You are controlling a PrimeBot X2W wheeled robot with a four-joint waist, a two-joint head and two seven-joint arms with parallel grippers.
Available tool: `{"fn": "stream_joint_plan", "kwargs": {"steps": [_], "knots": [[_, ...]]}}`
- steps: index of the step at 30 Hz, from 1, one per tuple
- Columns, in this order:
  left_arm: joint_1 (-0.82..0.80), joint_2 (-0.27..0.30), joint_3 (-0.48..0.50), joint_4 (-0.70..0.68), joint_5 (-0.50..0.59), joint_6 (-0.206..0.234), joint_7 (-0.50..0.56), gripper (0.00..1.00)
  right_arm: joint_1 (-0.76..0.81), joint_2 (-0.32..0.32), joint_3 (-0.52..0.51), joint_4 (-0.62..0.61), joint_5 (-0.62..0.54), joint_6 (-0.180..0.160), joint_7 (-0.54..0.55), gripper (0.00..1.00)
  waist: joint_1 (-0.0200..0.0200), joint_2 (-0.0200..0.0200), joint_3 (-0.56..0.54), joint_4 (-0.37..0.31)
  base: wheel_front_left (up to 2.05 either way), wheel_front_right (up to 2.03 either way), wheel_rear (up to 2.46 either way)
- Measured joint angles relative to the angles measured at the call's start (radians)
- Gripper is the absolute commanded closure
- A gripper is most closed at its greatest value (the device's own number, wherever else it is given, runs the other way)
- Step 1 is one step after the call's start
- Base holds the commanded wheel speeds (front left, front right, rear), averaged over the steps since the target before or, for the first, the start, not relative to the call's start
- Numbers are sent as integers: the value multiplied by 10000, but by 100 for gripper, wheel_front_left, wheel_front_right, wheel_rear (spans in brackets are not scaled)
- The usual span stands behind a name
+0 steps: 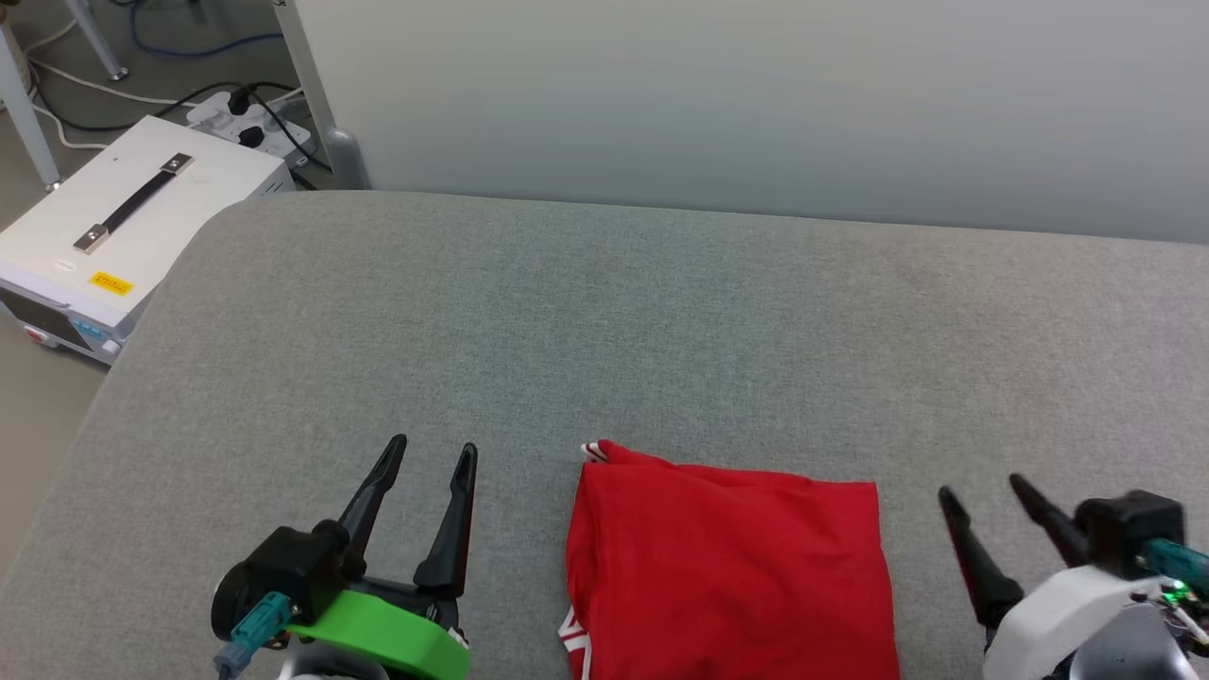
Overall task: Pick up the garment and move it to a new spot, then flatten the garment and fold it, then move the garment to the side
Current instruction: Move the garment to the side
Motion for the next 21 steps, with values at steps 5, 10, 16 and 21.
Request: {"fn": "stream_joint_plan", "kwargs": {"steps": [5, 10, 16, 21], "knots": [[-9, 10, -19, 23, -54, 0, 0, 0, -227, -196, 360, -389, 907, 0, 3582, 0, 0, 0, 120, 53, 0, 0, 0], [-47, 6, -221, 58, -71, 0, 0, 0, -559, 401, 79, -326, 1187, -2, 5967, 0, 0, 0, 367, 186, 0, 0, 0], [-274, 10, -454, 132, -71, 0, 2, 0, -1030, 882, -96, 422, 656, -2, 7505, 0, 0, 0, 748, 494, 0, 0, 0], [-518, 23, -598, 173, -73, 0, 2, 0, -1251, 1172, -240, 1156, 407, -2, 7866, 0, 0, 0, 1044, 822, 0, 0, 0]]}}
